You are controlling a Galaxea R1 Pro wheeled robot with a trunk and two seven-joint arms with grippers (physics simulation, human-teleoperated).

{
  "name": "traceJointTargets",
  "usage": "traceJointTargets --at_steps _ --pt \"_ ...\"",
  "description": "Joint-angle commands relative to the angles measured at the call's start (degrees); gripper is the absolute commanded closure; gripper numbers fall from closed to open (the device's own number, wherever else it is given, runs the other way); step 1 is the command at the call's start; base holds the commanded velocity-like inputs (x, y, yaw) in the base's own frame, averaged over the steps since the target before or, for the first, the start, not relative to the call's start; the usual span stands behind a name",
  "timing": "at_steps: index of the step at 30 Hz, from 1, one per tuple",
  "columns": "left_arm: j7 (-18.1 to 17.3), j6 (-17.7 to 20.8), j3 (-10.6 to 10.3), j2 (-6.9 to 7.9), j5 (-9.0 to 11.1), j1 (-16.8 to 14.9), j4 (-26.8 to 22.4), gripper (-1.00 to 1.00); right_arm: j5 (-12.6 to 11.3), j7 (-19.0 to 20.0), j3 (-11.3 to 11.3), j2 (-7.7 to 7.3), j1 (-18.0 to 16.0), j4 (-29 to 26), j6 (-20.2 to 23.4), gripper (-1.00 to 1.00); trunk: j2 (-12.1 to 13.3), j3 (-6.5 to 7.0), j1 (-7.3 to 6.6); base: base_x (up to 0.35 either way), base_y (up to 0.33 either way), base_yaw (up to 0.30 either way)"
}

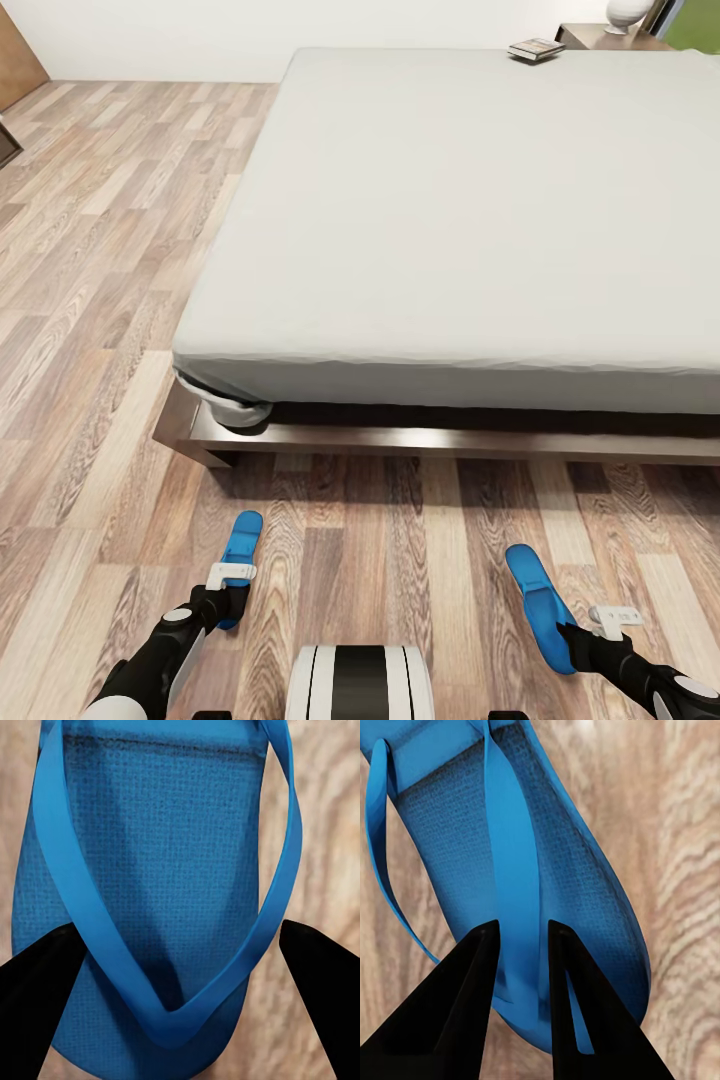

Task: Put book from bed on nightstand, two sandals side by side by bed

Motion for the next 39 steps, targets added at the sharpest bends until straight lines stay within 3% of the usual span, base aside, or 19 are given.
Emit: traceJointTargets --at_steps 1,5,10,13,35,39 --pt "-0.5 0.3 0.4 -0.06 -0.6 0.0 -0.1 1.0 -0.3 0.5 -0.2 0.02 0.0 -0.1 0.5 1.0 0.0 -0.03 -0.01 0.0 0.0 0.0" --pt "-0.5 0.2 0.4 -0.06 -0.6 0.0 -0.1 1.0 -0.3 0.4 -0.2 0.02 0.0 -0.1 0.5 1.0 0.0 -0.03 -0.01 0.086 0.0 0.0" --pt "-0.5 -4.8 0.5 -0.06 -0.6 0.0 -0.1 1.0 -0.3 0.4 -0.2 0.02 0.0 -0.1 0.5 1.0 0.0 -0.03 -0.01 0.017 0.0 0.0" --pt "-0.5 -5.6 0.5 -0.06 -0.5 0.0 0.0 1.0 -0.3 0.5 -0.2 0.02 0.0 -0.1 0.5 1.0 0.0 -0.03 -0.01 0.002 0.0 0.0" --pt "-0.5 -5.8 0.5 -0.06 -0.6 0.0 0.2 1.0 -0.3 0.4 -0.2 0.02 0.0 -0.1 0.5 1.0 -0.1 -0.7 0.07 0.0 0.0 0.0" --pt "-0.5 -5.8 0.5 -0.06 -0.6 0.0 0.2 1.0 -0.3 0.4 -0.2 0.02 0.0 -0.1 0.5 1.0 -0.1 -1.36 0.15 0.0 0.0 0.0"
